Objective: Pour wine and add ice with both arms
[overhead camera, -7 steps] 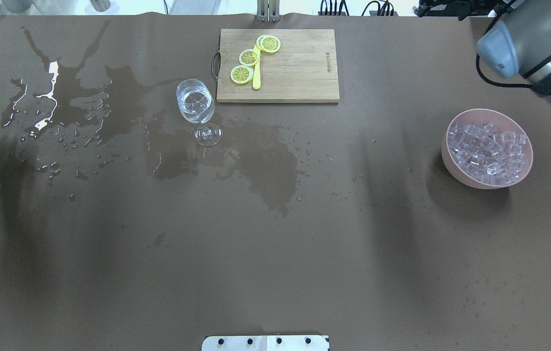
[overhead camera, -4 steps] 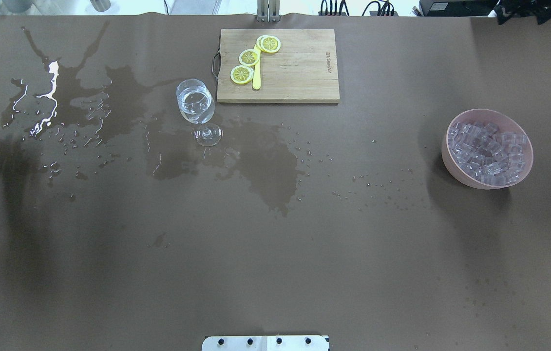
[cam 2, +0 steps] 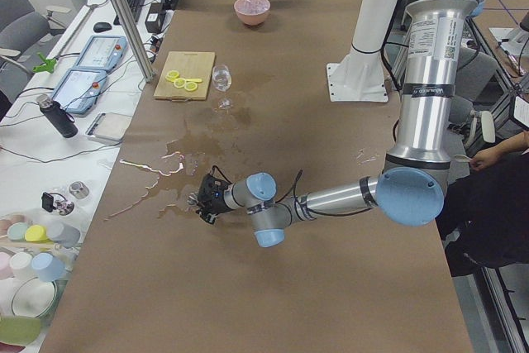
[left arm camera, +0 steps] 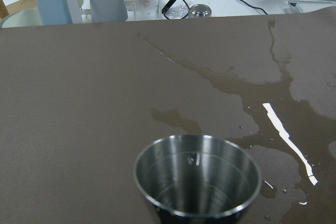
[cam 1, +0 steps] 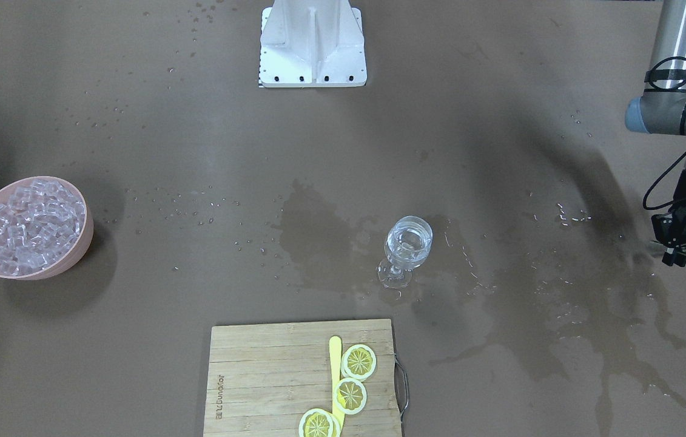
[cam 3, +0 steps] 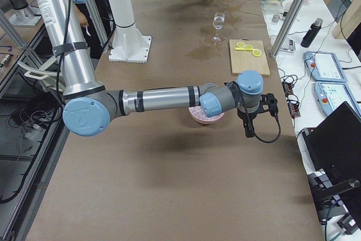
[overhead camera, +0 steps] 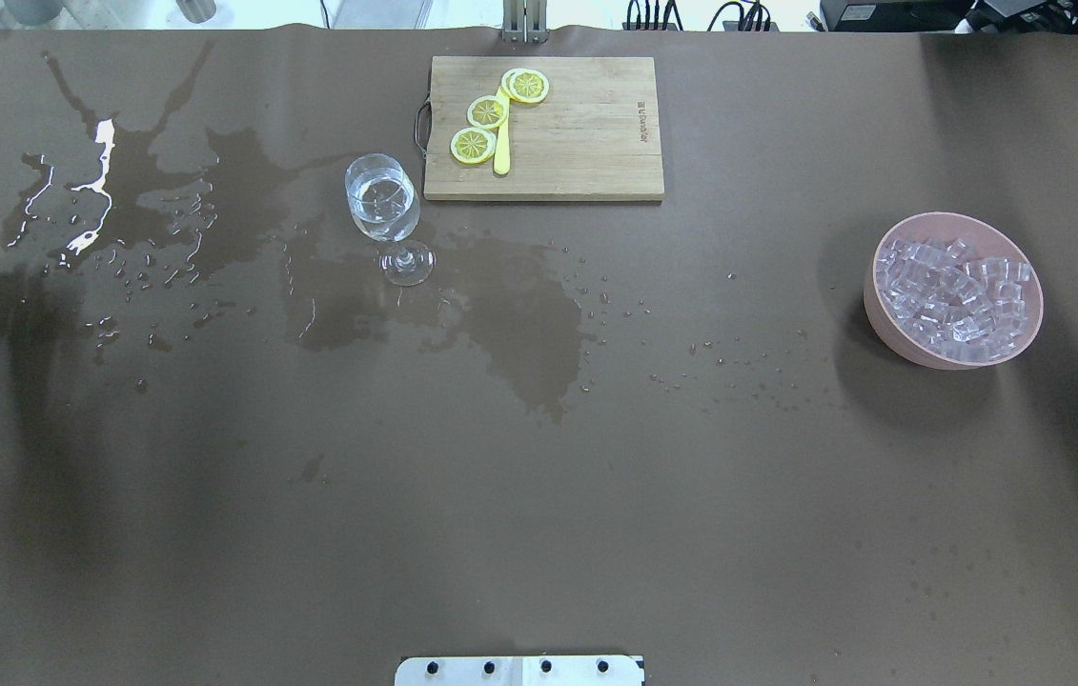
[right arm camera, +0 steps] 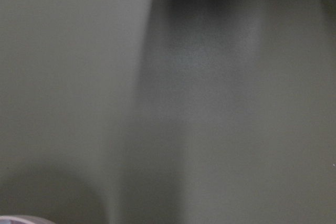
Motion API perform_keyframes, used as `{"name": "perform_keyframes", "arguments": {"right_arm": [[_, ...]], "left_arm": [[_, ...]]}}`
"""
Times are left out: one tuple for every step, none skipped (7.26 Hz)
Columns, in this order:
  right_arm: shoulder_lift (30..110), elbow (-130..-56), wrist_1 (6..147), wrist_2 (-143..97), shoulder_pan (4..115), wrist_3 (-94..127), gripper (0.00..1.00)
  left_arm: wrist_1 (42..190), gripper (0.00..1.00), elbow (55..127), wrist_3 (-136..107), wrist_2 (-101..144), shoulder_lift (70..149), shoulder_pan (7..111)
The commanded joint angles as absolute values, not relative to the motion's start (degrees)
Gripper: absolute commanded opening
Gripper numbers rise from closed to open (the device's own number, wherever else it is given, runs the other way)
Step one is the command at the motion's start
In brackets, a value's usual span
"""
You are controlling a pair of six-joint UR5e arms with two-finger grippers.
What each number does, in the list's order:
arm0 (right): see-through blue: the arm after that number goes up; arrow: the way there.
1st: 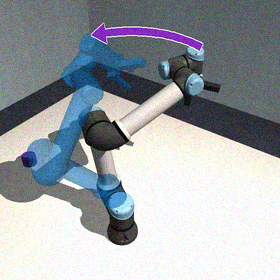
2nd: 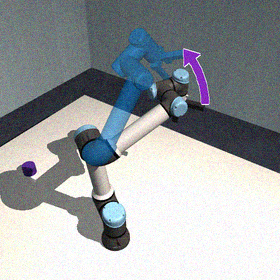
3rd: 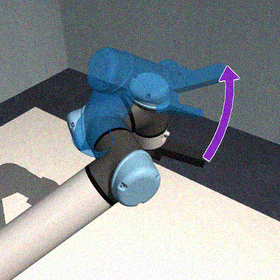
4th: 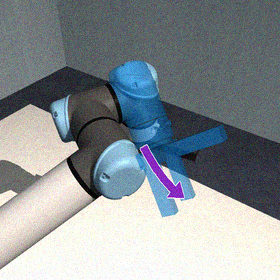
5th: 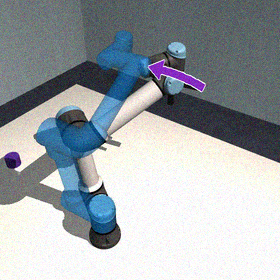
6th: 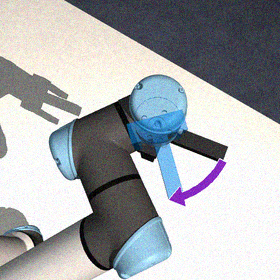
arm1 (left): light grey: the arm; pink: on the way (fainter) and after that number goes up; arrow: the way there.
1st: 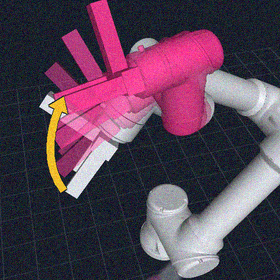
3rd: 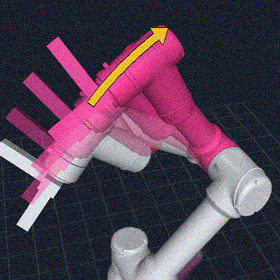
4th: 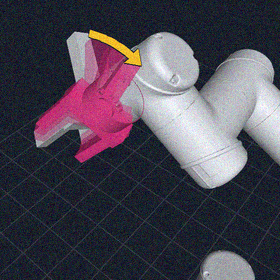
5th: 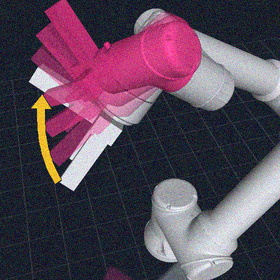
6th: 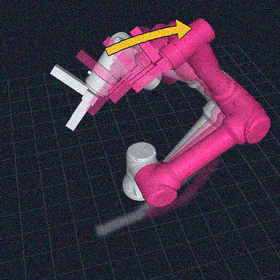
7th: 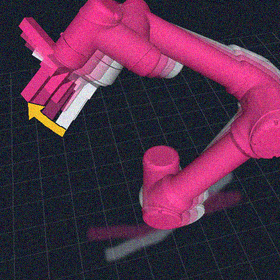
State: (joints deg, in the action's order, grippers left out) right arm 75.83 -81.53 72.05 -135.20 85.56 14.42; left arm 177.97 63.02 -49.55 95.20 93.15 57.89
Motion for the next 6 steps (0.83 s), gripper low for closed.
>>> {"name": "perform_keyframes", "arguments": {"right_arm": [[79.35, -80.86, 70.49, -136.31, 86.48, 12.57, 1.0], [80.5, -80.69, 70.49, -136.67, 86.48, 12.66, 1.0], [82.25, -81.03, 70.14, -137.28, 86.48, 12.4, 1.0], [82.87, -80.6, 68.92, -137.02, 86.48, 12.39, 1.0], [83.75, -80.51, 68.99, -136.59, 86.48, 12.31, 1.0], [84.37, -80.68, 69.34, -136.5, 86.48, 12.39, 1.0]], "left_arm": [[177.54, 0.11, 62.23, -49.57, 95.54, 93.95, 57.83], [177.54, 0.11, 62.23, -49.92, 95.45, 94.13, 57.83], [177.28, 0.11, 62.23, -50.01, 95.45, 94.65, 57.83], [177.19, 0.11, 62.14, -50.01, 95.45, 94.75, 57.83], [177.19, 0.12, 62.14, -50.1, 95.36, 94.92, 57.83], [177.27, 0.12, 62.14, -50.1, 95.01, 95.18, 57.92]]}}
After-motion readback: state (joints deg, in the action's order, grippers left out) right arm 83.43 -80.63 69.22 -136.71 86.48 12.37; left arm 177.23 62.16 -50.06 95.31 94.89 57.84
